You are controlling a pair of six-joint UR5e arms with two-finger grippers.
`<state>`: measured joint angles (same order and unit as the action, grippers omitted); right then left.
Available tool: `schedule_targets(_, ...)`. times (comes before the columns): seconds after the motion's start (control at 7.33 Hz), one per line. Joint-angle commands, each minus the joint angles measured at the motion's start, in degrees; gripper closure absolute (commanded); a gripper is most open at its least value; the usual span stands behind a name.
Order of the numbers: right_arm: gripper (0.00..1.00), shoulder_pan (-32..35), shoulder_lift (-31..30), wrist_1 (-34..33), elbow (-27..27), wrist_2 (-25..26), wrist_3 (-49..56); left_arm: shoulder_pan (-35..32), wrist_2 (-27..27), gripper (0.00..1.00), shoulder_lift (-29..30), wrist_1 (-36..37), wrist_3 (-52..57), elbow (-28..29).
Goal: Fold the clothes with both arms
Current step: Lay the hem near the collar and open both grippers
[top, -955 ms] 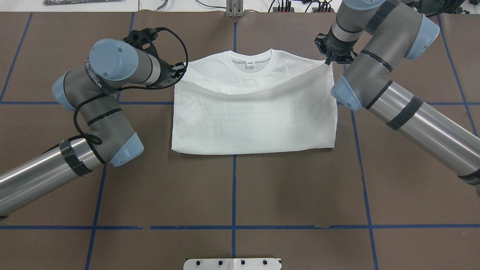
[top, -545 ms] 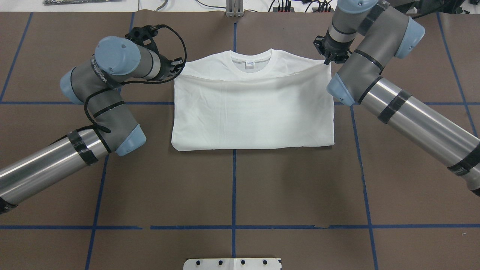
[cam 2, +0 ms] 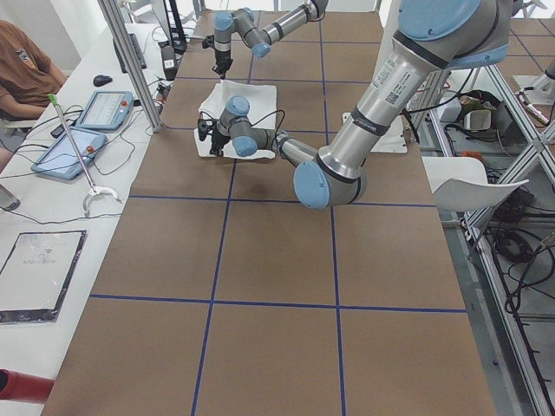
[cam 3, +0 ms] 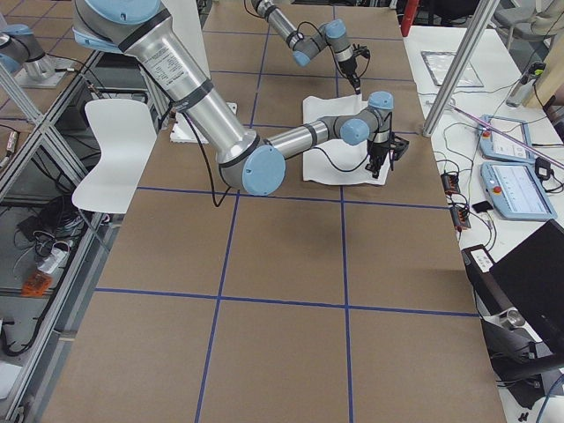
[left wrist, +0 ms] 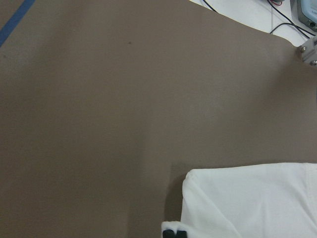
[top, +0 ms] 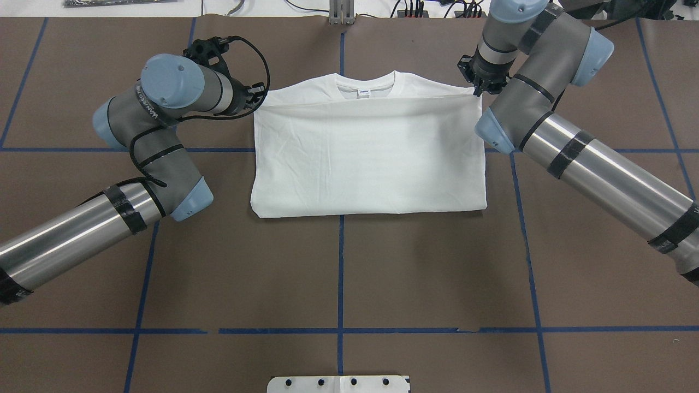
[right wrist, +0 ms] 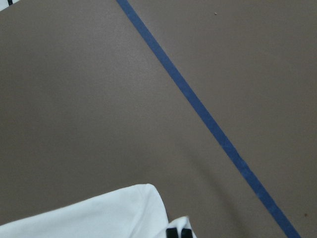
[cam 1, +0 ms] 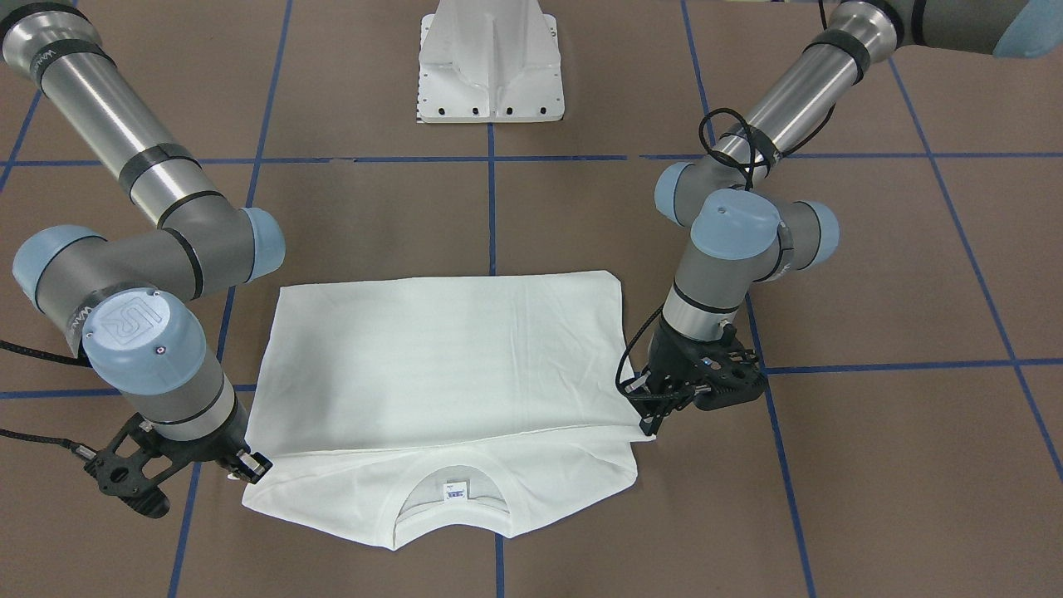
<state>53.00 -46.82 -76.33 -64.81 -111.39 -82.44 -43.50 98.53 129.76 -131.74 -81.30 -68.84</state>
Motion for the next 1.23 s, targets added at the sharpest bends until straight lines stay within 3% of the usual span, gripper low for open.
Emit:
schedule_targets(0.0, 0.71, -0.09, 0.15, 0.48, 0.82, 0.03, 0.0, 0.0, 0.0, 1.0, 0.05, -0.27, 0.01, 0.63)
schedule_targets(0.14, 0.01, -0.09, 0.42, 0.56, 1.96, 0.21, 0.0, 0.0, 0.0, 0.61, 0.05, -0.19, 0.27, 0.72)
schedule_targets(0.55, 0.0, 1.05, 0.07, 0.65, 1.54, -0.31, 2.72, -2.29, 0.08, 0.49, -0.04, -0.19, 3.6, 2.04)
schedule_targets(0.68, 0.0, 1.05, -2.37, 1.17, -2.47, -0.41, 2.29, -2.38, 0.26, 0.49, 0.05, -0.36, 3.7, 1.86)
schedule_targets(0.95, 0.0, -0.43, -14.55, 1.09, -19.13, -1.28, -1.81, -2.46, 0.35, 0.49, -0.3, -0.45, 3.7, 1.69)
schedule_targets(1.09, 0.0, -3.83, -19.22, 1.18, -26.08, -1.03, -9.67, -2.38, 0.44, 0.49, -0.39, -0.45, 3.7, 1.51)
